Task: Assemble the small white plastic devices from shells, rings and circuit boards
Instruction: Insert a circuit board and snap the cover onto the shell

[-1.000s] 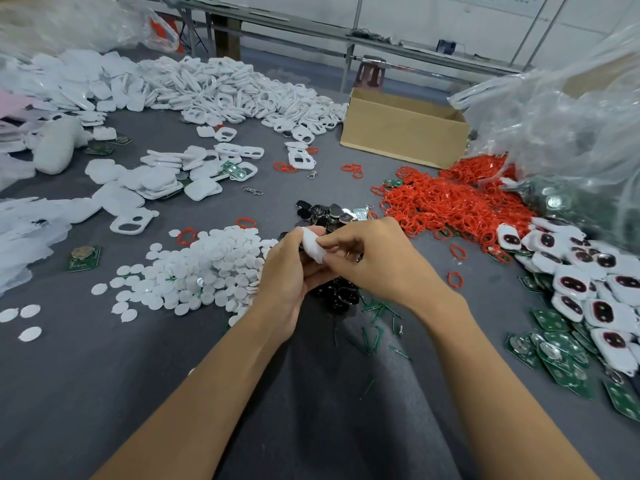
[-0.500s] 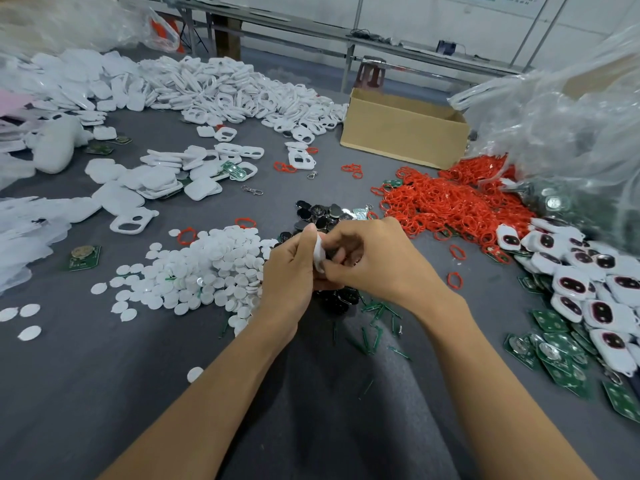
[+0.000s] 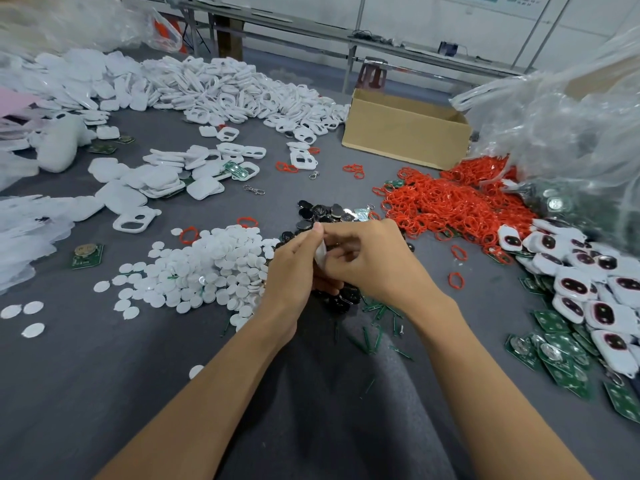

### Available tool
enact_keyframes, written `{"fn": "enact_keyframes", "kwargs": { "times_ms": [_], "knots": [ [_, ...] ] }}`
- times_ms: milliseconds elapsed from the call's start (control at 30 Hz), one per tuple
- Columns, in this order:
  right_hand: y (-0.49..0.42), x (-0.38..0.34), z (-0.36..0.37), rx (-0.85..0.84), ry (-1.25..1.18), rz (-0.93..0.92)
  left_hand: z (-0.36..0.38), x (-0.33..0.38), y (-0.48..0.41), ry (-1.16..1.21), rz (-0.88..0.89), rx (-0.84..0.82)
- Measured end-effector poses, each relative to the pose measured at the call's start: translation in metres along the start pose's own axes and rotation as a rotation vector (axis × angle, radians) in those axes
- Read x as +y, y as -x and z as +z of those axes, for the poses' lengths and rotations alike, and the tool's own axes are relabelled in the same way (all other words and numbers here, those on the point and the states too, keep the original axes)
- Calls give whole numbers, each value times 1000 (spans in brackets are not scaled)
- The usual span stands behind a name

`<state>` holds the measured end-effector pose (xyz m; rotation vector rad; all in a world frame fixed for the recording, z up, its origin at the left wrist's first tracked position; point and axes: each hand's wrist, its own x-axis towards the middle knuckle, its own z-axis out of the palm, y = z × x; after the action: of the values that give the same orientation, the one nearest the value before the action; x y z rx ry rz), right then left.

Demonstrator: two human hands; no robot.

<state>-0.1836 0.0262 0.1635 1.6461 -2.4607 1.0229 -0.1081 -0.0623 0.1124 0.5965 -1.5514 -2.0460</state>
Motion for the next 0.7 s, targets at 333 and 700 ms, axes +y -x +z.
{"fn": "enact_keyframes", "kwargs": {
  "times_ms": [333,700],
  "knots": [
    [-3,14,-9,-13,-543,249,-2,-3,-2,-32,132,105],
    [-3,25,-2,147,-569,273,1,-1,0,-25,133,39]
  ]
}}
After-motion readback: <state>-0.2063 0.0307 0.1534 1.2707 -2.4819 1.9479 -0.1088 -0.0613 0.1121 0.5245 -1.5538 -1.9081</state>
